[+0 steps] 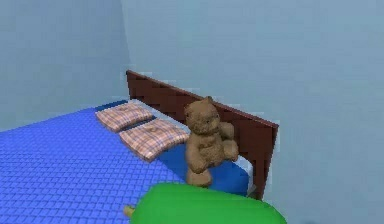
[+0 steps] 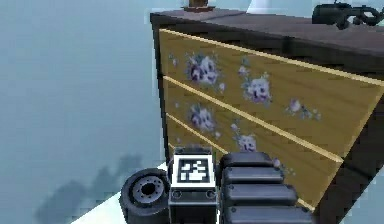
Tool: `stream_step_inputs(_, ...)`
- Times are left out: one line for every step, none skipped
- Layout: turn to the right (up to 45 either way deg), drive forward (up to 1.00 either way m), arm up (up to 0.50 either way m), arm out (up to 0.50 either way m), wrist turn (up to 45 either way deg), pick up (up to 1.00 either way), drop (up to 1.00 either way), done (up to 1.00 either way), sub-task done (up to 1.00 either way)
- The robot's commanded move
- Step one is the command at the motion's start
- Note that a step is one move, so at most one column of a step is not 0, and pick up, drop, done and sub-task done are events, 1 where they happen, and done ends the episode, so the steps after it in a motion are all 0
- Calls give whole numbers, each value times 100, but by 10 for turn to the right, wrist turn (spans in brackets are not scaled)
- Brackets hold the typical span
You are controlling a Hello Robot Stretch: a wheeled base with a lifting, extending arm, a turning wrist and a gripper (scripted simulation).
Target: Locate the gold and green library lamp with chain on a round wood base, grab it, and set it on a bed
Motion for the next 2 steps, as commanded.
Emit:
stream_step_inputs(0,20,0,0,0,0,0,0,0)
stream_step_inputs(-450,0,0,0,0,0,0,0,0)
